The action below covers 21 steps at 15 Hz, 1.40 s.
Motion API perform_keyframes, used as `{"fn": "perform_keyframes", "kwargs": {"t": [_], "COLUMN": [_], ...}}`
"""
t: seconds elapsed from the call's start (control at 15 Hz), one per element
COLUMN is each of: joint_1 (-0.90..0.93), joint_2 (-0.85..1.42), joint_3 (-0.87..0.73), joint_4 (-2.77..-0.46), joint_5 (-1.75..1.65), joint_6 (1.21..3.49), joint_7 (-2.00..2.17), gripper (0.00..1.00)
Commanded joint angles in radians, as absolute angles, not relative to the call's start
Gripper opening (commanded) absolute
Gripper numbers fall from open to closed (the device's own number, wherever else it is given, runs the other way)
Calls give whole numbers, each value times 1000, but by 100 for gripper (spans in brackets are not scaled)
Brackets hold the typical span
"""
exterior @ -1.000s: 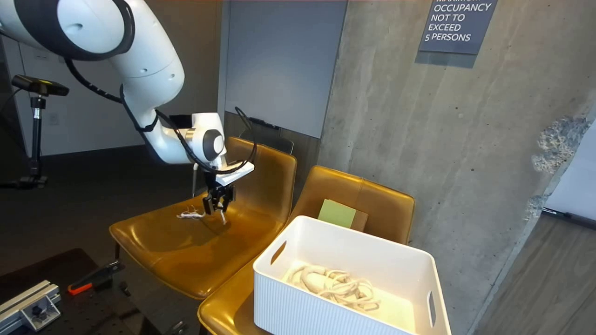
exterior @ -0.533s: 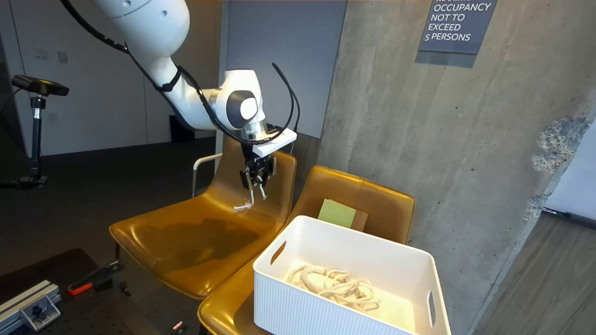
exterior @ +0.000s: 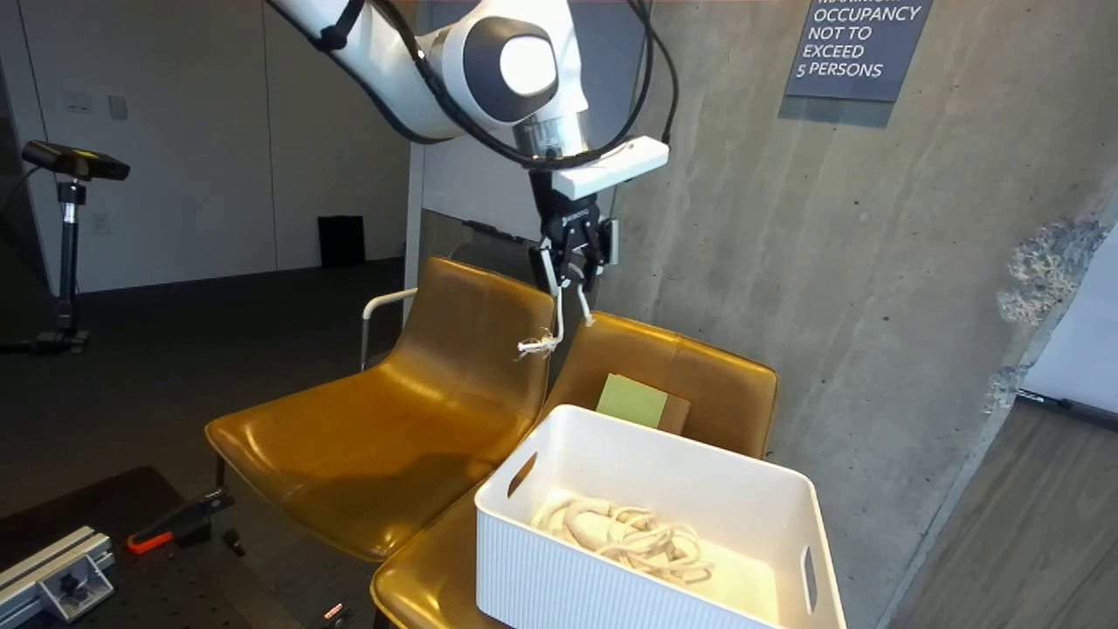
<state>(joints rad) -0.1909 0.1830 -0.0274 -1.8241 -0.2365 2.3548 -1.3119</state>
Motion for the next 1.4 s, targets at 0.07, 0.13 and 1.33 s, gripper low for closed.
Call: {"fn": "perform_keyframes", "kwargs": {"t": [0.07, 0.13, 1.33], "joint_1": [-209, -213, -248], "joint_2": [256, 284, 793], "joint_3": [-112, -120, -194], "joint_4": [-1617, -1571, -872], "joint_5": [-243, -235, -274], "joint_6": [2182, 2160, 1664], "joint_7": [-1325, -1326, -1278], "gripper": [0, 0, 4]}}
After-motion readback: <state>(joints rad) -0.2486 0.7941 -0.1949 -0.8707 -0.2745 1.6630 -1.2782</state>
